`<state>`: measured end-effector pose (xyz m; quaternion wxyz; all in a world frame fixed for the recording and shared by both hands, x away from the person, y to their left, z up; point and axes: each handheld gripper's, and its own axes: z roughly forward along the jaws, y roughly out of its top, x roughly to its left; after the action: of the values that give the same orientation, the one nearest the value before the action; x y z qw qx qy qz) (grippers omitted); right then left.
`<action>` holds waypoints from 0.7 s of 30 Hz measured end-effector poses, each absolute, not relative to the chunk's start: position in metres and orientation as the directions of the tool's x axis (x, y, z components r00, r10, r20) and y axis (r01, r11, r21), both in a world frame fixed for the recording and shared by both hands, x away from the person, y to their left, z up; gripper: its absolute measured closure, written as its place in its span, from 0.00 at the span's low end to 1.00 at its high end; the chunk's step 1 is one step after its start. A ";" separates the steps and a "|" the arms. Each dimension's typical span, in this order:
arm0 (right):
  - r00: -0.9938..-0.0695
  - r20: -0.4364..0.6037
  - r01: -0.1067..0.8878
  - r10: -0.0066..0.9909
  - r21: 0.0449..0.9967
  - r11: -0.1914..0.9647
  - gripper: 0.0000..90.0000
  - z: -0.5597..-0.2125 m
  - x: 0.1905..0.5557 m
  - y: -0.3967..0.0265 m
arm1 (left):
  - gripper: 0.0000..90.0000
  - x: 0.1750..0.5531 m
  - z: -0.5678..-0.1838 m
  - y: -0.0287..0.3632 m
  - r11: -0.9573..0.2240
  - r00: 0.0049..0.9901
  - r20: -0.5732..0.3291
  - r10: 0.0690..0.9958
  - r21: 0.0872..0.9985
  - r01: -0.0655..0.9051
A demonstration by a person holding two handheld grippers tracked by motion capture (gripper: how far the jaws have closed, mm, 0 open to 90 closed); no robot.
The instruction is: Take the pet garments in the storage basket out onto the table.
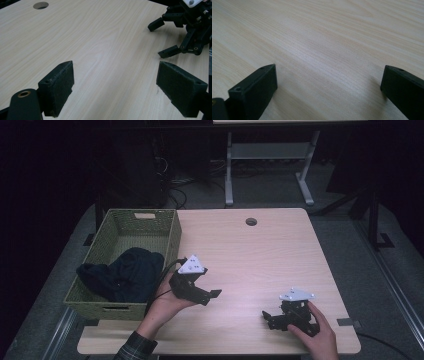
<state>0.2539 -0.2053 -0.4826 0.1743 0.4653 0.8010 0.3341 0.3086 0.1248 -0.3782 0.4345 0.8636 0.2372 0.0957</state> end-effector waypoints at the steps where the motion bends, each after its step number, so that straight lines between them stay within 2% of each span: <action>1: -0.506 0.032 0.629 0.862 0.697 0.344 0.00 -0.483 0.254 -0.205 | 0.16 0.309 -0.377 0.126 -0.507 0.868 -0.043 0.495 0.797 0.329; 21: -0.506 0.031 0.628 0.862 0.698 0.344 0.00 -0.483 0.254 -0.205 | 0.16 0.323 -0.364 0.140 -0.498 0.876 -0.070 0.478 0.799 0.336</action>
<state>0.2539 -0.2053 -0.4827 0.1749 0.4650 0.8009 0.3344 0.3231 0.1402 -0.3635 0.4418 0.8618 0.2360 0.0802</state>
